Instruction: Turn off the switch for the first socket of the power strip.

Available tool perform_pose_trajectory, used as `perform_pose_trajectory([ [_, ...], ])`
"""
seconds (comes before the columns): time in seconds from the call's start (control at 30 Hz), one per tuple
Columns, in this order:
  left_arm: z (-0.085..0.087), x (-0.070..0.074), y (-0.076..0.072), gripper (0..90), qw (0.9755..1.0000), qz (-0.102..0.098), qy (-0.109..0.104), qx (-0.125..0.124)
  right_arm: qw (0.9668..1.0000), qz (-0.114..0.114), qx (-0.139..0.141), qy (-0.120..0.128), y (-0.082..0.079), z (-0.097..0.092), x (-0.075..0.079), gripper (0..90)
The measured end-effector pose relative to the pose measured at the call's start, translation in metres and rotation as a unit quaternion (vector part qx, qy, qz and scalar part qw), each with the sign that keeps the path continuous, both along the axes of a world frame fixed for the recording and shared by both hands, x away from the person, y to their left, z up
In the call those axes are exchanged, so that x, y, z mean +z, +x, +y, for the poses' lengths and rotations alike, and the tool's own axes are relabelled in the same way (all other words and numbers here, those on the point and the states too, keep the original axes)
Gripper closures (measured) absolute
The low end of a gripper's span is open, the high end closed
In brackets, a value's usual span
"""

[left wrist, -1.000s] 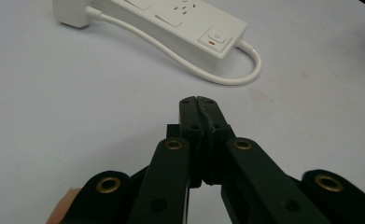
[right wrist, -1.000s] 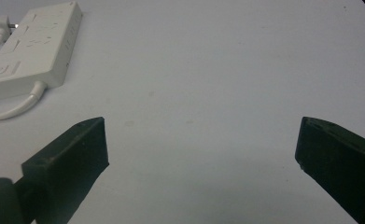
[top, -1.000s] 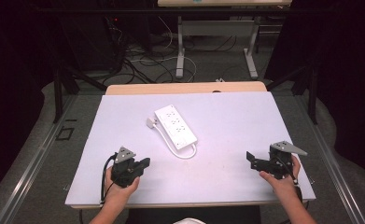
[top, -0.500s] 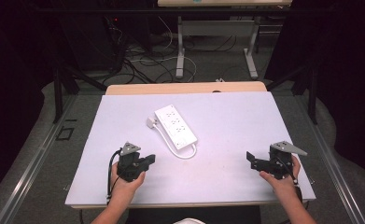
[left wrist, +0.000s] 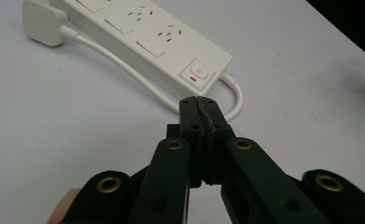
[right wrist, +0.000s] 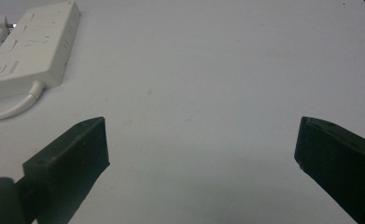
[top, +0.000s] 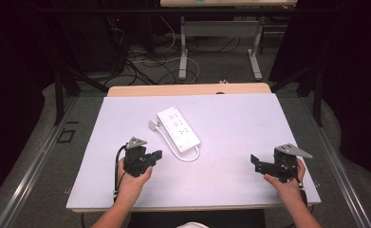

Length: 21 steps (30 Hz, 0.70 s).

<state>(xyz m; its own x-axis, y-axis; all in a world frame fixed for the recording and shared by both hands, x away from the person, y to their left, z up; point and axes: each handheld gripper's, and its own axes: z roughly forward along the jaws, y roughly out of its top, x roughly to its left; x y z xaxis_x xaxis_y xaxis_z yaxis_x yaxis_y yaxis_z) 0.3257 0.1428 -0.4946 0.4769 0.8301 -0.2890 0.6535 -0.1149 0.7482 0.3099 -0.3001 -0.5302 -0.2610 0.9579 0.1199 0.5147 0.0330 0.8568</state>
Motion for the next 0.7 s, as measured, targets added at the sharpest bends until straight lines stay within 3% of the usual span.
perform_pose_trajectory([
  [0.53, -0.020, 0.023, 0.025, 90.0, 0.9998, -0.012, 0.013, -0.002, 1.0000, 0.000, -0.001, 0.006, 0.000, 0.000, -0.001, 2.3],
  [0.7, -0.024, 0.026, 0.034, 90.0, 0.9999, -0.007, 0.014, -0.002, 1.0000, 0.000, -0.002, 0.007, 0.000, 0.000, -0.001, 2.4],
])
